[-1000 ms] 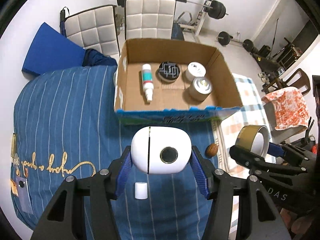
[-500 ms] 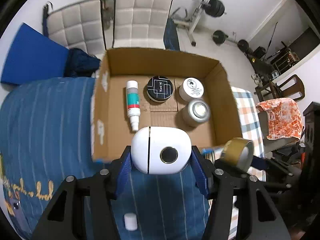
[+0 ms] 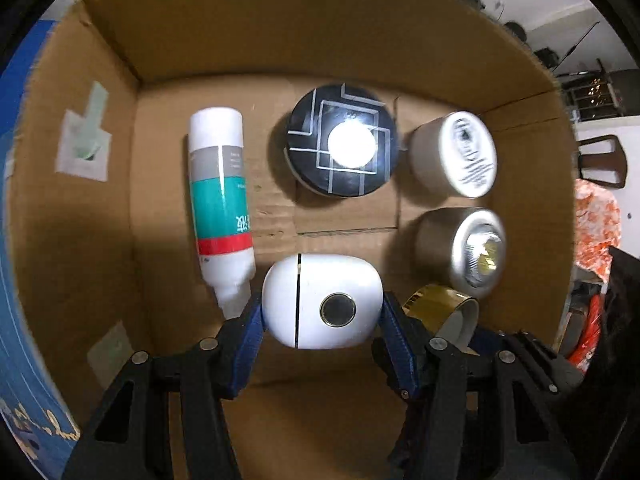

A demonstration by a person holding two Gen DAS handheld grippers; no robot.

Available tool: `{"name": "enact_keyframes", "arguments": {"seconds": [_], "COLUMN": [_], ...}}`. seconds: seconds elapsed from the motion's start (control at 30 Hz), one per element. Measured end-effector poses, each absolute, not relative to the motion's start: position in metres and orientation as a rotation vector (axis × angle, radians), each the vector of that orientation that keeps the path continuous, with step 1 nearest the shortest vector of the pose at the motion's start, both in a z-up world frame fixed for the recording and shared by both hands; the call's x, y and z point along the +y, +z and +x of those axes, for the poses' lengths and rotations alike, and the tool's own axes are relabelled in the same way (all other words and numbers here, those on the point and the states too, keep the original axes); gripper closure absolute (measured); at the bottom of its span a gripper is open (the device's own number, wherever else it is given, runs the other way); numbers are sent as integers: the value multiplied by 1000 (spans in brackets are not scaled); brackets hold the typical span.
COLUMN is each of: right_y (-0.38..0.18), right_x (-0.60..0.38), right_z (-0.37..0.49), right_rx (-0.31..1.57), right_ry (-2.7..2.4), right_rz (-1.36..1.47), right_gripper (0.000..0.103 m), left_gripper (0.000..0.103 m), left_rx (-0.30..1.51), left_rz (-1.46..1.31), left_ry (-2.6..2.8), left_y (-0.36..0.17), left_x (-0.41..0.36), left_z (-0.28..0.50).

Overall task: Organize rigid objects
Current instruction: 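Carry the white device and white lid over the box with both tools, then open both tools to drop the device and lid into the box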

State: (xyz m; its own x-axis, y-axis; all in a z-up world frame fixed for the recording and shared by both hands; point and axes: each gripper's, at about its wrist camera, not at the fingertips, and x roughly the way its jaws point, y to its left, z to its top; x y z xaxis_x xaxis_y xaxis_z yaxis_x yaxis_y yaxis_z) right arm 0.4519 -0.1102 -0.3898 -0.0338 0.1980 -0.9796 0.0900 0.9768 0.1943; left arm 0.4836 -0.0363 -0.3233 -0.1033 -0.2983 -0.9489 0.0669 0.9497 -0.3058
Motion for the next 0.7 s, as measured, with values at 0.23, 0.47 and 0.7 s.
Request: {"name": "enact_keyframes", "arguments": {"seconds": [0.23,0.47,0.7], "right_y": [-414,-427,-419], "right_x": [-101,-93,-97], "right_z": [458,460,463], "right_rx": [1670,1726,1720], "right_ry": [89,86,65], "right_rz": [172,141,122], "right_gripper": [36,35,23], "left_gripper": [49,42,42], "left_rx": [1711,1746,1762], "left_rz": [-146,-104,-112], "left_ry": [-299,-271,-238], "left_y": [-353,-365,-357], "left_x": [-41,-41,-27], "left_z": [491,483,485]}}
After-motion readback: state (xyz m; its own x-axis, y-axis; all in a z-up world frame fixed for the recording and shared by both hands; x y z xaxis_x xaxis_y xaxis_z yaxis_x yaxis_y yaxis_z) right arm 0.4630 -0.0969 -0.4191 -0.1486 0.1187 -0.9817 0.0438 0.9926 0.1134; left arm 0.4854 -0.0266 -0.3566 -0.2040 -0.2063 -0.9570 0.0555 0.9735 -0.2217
